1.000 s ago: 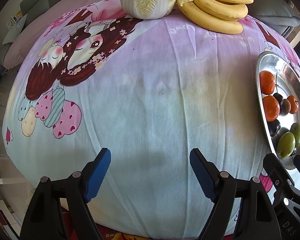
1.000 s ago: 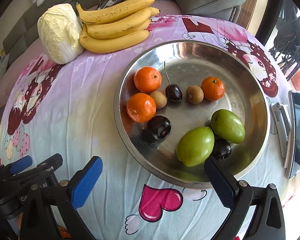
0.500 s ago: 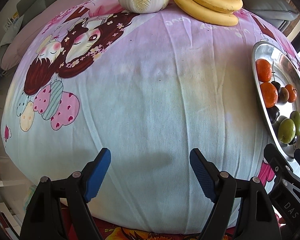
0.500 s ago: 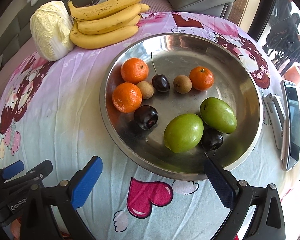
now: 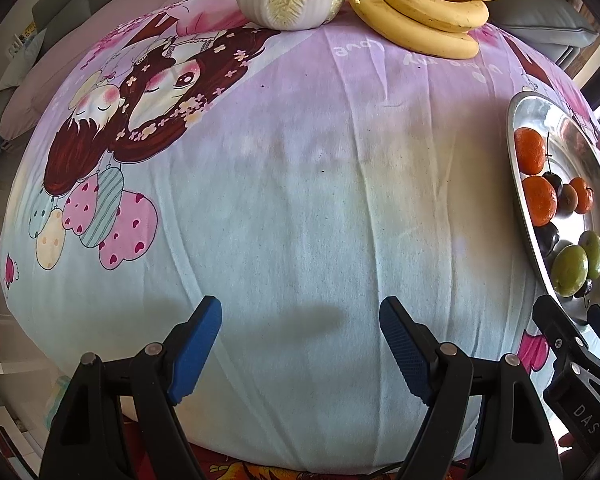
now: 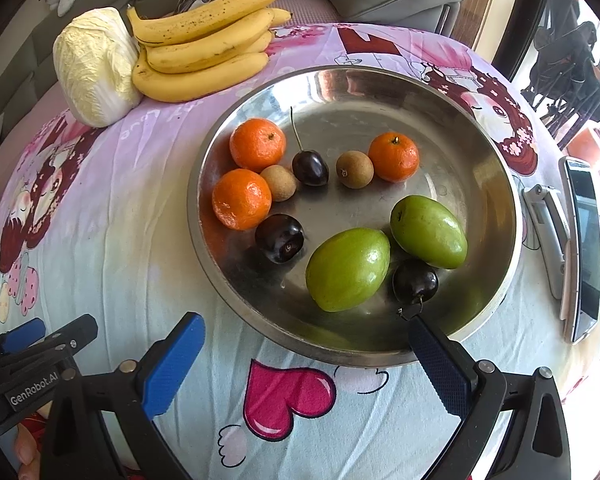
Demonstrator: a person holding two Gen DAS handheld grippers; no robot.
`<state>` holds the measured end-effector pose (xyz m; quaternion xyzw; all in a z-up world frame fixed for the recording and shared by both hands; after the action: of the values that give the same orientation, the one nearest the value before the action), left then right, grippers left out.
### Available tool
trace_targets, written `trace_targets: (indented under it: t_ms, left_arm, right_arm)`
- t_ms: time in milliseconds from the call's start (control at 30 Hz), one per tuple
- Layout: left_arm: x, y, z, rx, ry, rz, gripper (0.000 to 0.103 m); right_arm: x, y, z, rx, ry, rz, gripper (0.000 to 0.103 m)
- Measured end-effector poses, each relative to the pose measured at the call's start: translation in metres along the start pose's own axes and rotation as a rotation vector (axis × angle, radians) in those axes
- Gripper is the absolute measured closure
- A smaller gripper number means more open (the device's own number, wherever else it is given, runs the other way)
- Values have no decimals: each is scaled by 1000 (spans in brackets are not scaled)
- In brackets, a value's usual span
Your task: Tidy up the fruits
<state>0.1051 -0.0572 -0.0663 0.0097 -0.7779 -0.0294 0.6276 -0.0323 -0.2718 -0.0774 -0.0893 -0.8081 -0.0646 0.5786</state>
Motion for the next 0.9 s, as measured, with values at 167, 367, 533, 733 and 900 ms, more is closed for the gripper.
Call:
trace_targets:
  t_ms: [167, 367, 533, 733, 900]
  left_arm:
    - [0, -2, -1, -2, -8, 4, 21]
    - [2, -4, -3, -11, -14, 12, 21]
    - [5, -7, 2, -1, -16, 10, 21]
    - [5, -7, 0, 3, -20, 16, 21]
    - [5, -7, -2, 9, -19, 16, 21]
  right_arm:
    - [-1, 0, 0, 8, 1, -2, 0]
    - [1, 2, 1, 15, -3, -1, 0]
    - [2, 1, 1, 13, -7, -7, 0]
    - [3, -1, 1, 16, -9, -14, 0]
    - [4, 0, 1, 18, -8, -7, 0]
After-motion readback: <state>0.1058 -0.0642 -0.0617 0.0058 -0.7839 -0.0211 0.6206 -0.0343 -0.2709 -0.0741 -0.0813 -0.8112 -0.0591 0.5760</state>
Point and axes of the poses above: each gripper's, at about its wrist camera, not at the fingertips, and x roughly against the way its jaws point, y to its left, z to its underside, the point moved 4 cm from there along -x, roughly the way its jaws point, and after that the axes turned 4 degrees about x, right-handed, at the moved point
